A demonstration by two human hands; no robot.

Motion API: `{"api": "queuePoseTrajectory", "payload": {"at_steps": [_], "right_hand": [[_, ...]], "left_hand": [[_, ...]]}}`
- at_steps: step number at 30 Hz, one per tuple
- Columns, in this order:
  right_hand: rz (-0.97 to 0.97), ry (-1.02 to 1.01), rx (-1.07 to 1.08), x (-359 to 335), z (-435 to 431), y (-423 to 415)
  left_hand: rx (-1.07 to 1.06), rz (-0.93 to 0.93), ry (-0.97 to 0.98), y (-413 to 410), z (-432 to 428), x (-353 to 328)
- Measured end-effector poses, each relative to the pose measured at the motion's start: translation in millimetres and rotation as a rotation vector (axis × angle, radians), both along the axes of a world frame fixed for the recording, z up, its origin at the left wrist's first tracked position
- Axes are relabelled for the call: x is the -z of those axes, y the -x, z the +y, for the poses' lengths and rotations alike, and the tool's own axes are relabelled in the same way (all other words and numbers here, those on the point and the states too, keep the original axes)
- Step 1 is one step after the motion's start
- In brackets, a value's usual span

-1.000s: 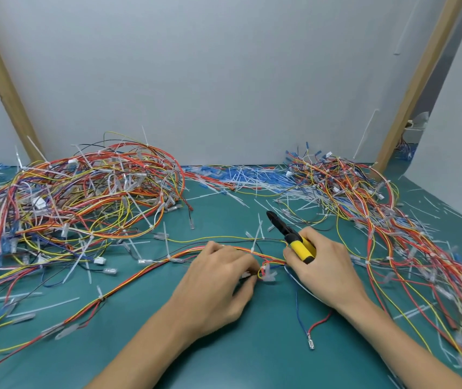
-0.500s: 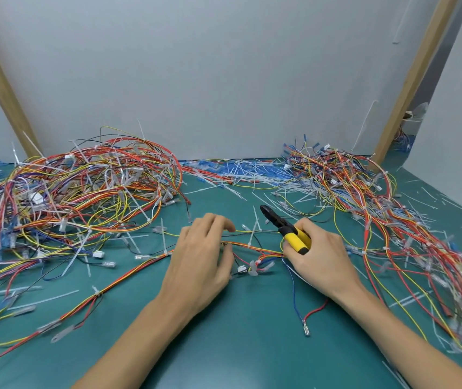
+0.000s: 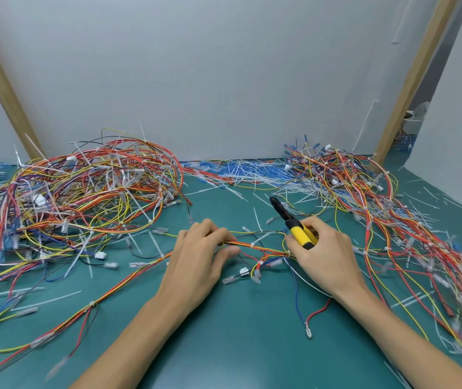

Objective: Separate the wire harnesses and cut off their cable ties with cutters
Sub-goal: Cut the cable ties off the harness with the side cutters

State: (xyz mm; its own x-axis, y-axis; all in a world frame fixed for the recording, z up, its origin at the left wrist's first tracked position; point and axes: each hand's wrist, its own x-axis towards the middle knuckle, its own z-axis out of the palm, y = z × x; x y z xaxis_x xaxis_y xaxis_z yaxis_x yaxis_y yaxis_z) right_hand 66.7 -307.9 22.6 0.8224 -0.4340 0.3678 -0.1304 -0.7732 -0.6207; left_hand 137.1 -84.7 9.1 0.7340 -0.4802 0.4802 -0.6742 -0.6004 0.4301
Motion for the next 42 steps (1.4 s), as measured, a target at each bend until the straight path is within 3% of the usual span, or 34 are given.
{"api": "queuePoseTrajectory", "payload": {"at_steps": [10,18,24,28,34,42], "right_hand": [[-0.026,0.000,0.010,-5.0,-0.2,3.1],[-0.339,0.123,-0.091,-14.0,-4.6,9.3],[-0.459,0.063,-0.188,-14.9,-2.0,8.7],[-0.425,0.031,-0.184,-21.0,-0.9,9.8],[-0.179,0.178,-0.055,-18.7,-11.0,8.9],[-0.040,0.416,-0.027,-10.0,-8.0,9.3]], "left_hand": [[-0.015,0.027,0.214,-3.2,-1.6,-1.2],[-0.162,0.070,0.372,-15.1,6.3,-5.7],[-0.141,0.085,0.395,-15.4,8.2,-5.7],[-0.143,0.089,0.408,-15.4,8.2,-5.5],[-0.205,0.106,0.410,-18.9,11.2,-6.3],[-0.205,0.112,0.397,-15.5,9.6,-6.0]]}}
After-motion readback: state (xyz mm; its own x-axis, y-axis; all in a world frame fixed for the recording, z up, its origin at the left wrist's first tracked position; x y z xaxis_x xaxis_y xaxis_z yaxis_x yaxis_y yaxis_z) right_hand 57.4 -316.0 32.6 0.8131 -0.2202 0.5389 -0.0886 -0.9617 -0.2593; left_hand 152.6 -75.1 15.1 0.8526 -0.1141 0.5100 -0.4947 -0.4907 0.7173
